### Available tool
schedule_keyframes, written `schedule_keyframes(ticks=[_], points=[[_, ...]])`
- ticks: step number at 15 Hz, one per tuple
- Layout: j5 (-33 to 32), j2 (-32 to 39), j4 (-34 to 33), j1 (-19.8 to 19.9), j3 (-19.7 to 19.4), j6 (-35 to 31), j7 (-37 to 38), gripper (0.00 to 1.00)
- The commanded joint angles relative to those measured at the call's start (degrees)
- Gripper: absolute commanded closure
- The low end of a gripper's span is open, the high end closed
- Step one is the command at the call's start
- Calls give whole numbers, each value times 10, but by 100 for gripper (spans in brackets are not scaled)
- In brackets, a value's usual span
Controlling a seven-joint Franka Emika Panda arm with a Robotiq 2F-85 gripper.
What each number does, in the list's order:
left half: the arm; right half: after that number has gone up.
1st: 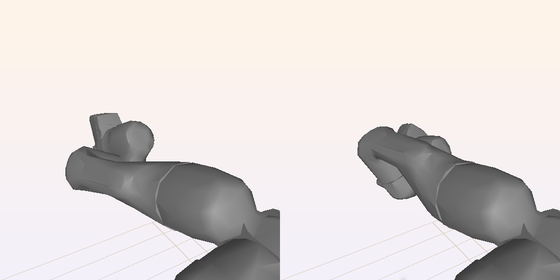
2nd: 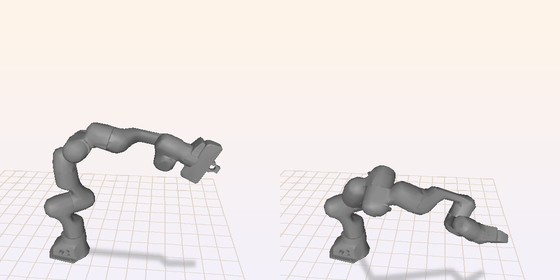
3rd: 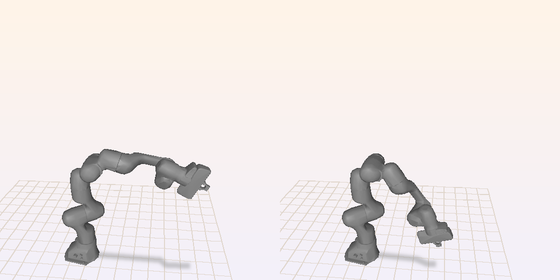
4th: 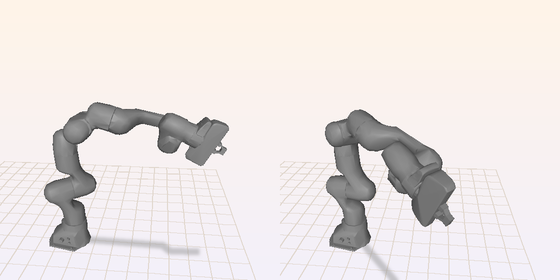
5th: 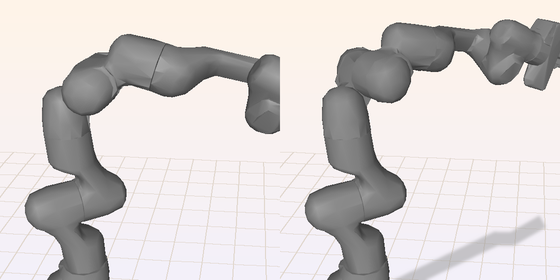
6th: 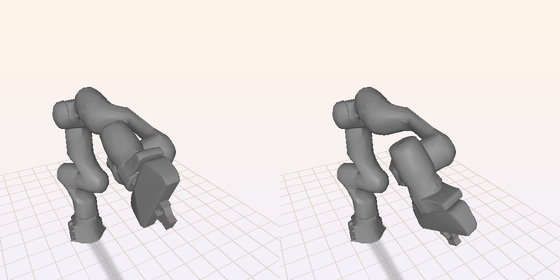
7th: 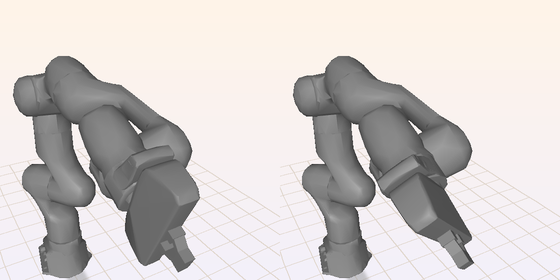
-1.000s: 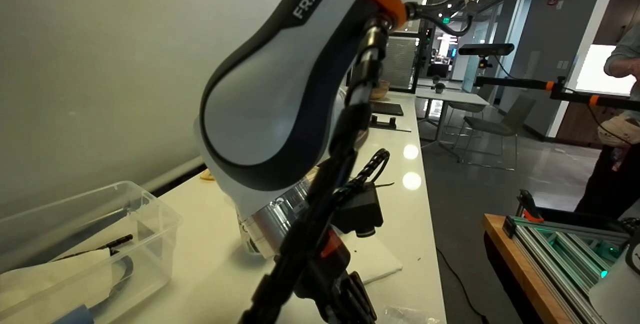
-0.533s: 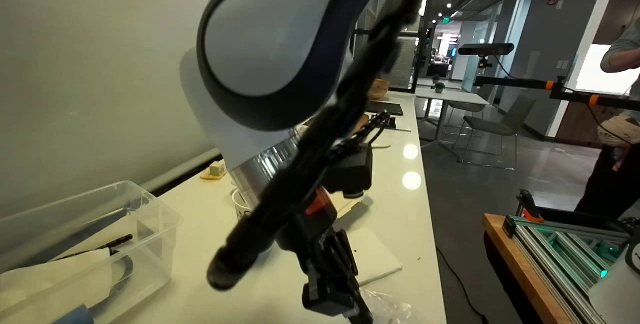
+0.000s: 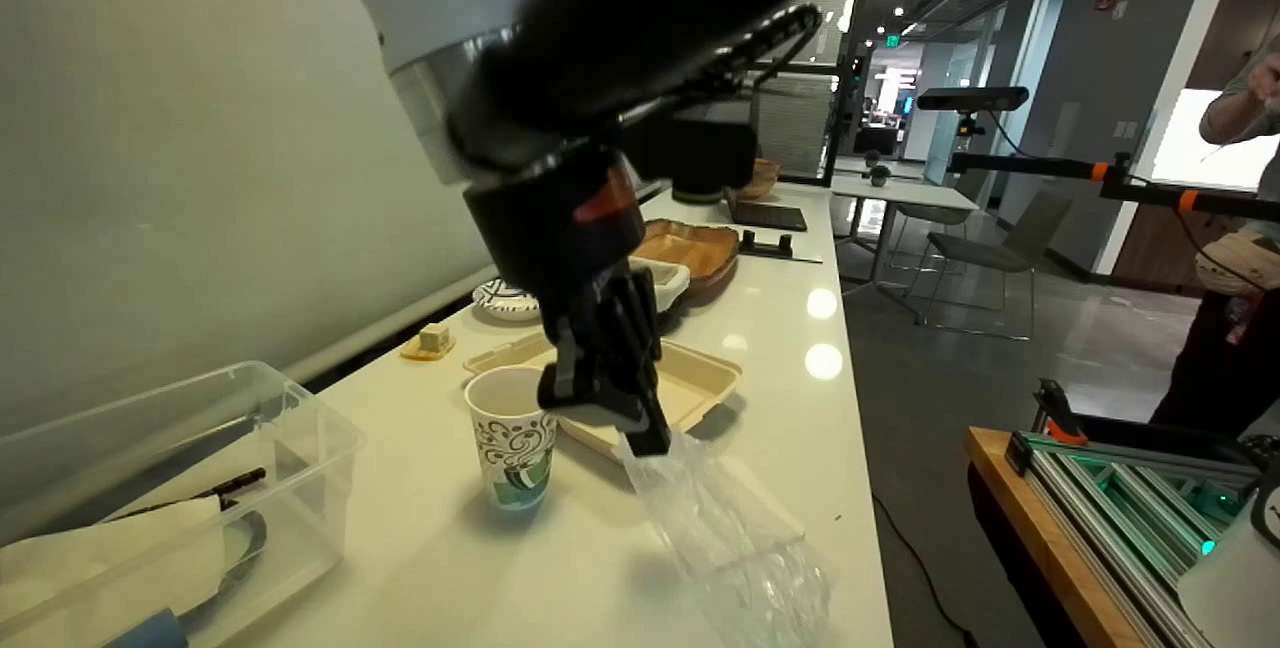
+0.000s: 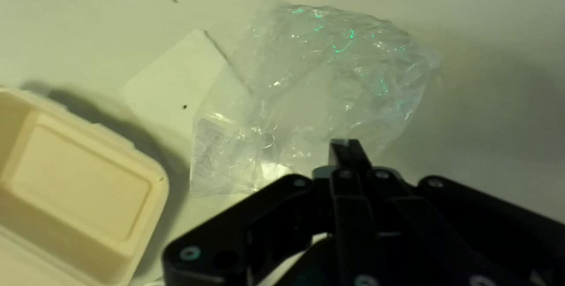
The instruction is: Put the small plastic into the storage bin
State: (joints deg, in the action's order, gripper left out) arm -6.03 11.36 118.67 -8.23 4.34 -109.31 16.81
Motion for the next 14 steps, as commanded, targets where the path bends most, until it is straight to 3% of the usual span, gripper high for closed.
schedule_keyframes(ticks=[1,6,14], points=[[-15,-15,1,1,0,2,10,99],[-41,-39,12,2,-3,10,23,100],[-287,-6,-120,-14,-9,-23,71,100]])
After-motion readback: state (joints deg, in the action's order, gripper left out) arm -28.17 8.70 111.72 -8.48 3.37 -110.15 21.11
